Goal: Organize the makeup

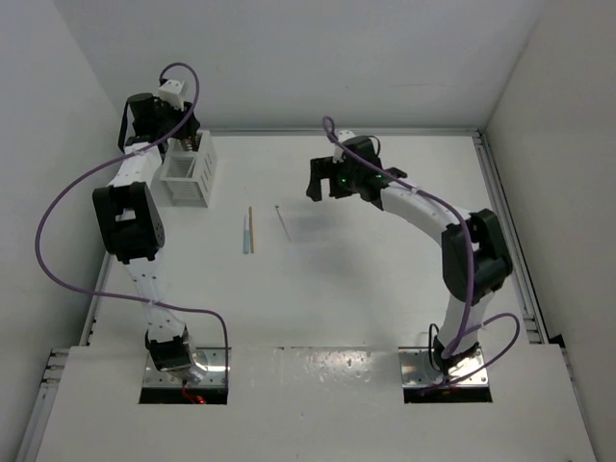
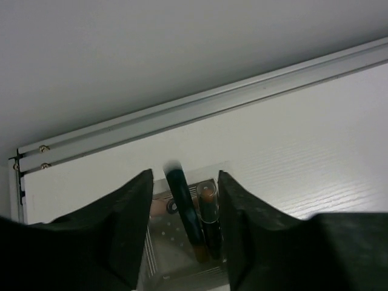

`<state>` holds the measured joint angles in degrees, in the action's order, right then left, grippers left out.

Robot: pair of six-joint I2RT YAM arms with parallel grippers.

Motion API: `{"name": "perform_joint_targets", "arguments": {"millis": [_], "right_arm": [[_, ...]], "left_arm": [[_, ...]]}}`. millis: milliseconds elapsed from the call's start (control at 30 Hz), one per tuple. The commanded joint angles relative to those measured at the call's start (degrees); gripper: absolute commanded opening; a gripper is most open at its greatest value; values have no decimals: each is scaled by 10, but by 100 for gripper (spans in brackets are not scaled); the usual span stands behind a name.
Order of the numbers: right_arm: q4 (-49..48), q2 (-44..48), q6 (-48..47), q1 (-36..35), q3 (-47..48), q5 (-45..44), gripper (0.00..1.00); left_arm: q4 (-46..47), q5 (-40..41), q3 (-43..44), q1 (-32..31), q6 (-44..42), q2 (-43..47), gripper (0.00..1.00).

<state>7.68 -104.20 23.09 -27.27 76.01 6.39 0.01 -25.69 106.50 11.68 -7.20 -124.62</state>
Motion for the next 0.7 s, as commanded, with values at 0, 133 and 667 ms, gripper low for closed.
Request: {"name": "perform_joint_targets", "arguments": {"millis": [0, 133, 667], "right_arm": [[118, -70, -76, -48, 107, -5, 100], [143, -136, -89, -81, 181, 14, 63], [250, -319, -110, -137, 306, -89, 39]], "left_arm": [[-8, 2, -11, 14, -2, 29, 55], [-49, 25, -5, 20, -2, 55, 58], [-213, 5, -10, 20, -13, 165, 58]]}}
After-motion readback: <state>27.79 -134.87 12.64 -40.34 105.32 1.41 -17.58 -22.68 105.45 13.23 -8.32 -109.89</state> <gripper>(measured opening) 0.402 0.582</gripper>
